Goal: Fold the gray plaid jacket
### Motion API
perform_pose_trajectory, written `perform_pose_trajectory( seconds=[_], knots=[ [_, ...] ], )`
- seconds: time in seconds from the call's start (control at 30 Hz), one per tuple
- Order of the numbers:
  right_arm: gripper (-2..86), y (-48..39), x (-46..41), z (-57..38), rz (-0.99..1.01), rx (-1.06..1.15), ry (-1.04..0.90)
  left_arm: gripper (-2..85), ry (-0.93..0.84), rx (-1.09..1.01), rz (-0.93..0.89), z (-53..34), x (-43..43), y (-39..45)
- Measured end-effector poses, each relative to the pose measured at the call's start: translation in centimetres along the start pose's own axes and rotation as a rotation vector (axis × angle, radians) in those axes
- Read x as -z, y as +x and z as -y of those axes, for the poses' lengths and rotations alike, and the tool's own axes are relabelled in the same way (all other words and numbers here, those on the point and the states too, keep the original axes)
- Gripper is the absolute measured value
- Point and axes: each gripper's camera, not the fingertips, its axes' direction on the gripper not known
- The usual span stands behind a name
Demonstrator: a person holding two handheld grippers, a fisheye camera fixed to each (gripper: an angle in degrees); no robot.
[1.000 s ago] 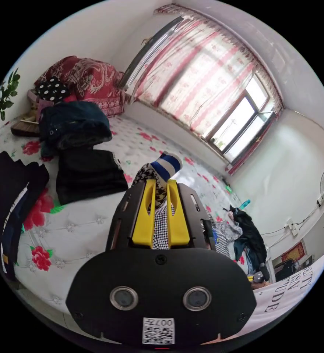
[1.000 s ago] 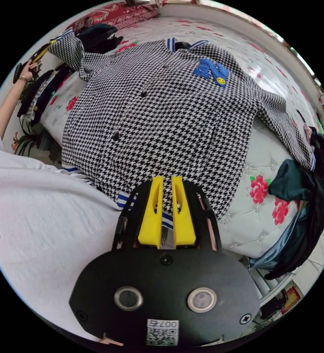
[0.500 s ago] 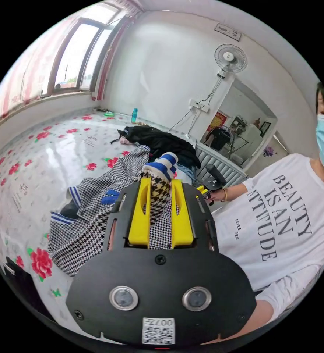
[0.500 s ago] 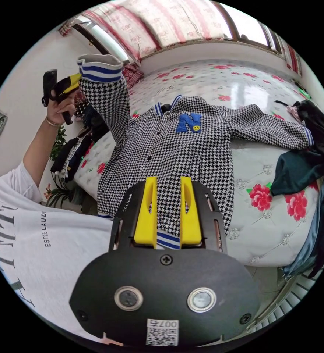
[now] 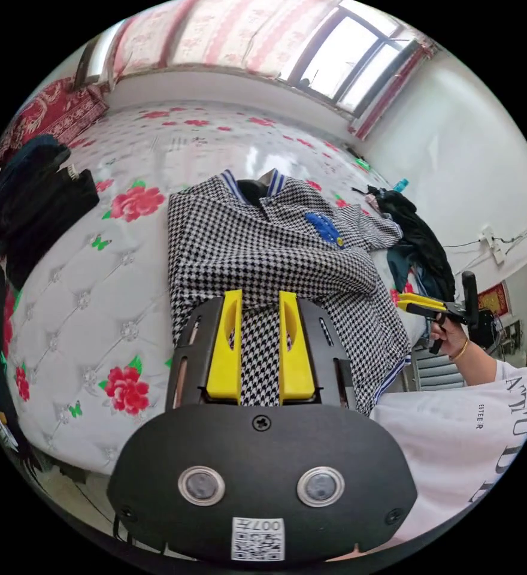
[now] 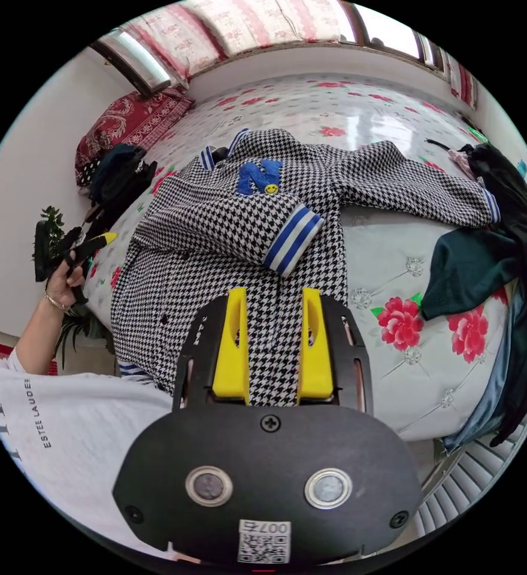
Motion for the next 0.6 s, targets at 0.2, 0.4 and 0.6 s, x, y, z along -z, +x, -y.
perform_pose_trajectory(
  seconds=[0.2, 0.4, 0.6],
  knots=[
    [10.8, 4.9, -2.4, 4.2, 0.134, -0.224, -0.039, 9.0, 0.038, 0.027, 0.021, 2.7, 0.2, -2.9],
    [10.2, 7.5, -1.5, 4.5, 0.172, -0.378, 0.03, 10.4, 0.007, -0.122, 0.066, 10.9, -1.3, -3.8],
    [8.4, 8.3, -2.2, 5.9, 0.173, -0.429, -0.022, 11.6, -0.103, -0.281, 0.109, 20.3, -8.2, -2.0]
  ],
)
